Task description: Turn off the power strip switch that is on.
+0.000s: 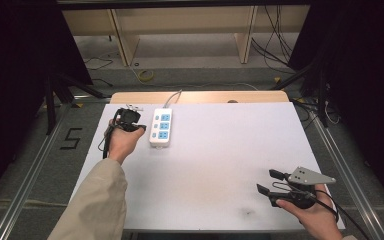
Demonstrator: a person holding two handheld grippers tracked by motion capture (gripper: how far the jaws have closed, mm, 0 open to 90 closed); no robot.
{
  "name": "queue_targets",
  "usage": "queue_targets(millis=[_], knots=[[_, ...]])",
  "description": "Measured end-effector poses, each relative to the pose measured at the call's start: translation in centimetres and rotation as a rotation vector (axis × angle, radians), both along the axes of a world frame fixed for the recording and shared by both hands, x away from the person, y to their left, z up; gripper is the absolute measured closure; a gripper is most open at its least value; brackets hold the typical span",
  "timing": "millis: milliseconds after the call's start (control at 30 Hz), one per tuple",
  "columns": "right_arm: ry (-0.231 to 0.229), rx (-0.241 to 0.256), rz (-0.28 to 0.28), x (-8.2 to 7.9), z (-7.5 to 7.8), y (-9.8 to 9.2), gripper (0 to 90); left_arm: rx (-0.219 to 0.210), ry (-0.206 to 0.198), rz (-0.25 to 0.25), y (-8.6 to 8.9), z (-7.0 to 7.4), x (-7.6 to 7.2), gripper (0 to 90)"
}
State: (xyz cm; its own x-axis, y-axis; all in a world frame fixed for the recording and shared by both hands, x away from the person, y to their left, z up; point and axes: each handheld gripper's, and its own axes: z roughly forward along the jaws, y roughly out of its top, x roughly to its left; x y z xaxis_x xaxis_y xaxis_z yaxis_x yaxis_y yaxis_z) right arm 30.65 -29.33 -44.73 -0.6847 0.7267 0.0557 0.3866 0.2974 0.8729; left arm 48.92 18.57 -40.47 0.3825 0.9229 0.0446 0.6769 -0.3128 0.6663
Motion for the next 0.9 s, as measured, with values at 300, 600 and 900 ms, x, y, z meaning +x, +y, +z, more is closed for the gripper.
queue_targets(millis=[300,600,900], knots=[[0.0,0.001,-0.001,0.0,0.0,0.0,30.8,0.005,0.018,0.001,-0.3,0.2,1.4,89.8],[0.002,0.001,0.0,0.0,0.0,-0.1,30.8,0.006,0.044,0.007,-0.9,-0.4,2.7,89.8],[0.001,0.001,0.003,0.0,0.0,-0.1,30.8,0.0,0.068,0.013,-1.4,-1.4,3.9,89.8]])
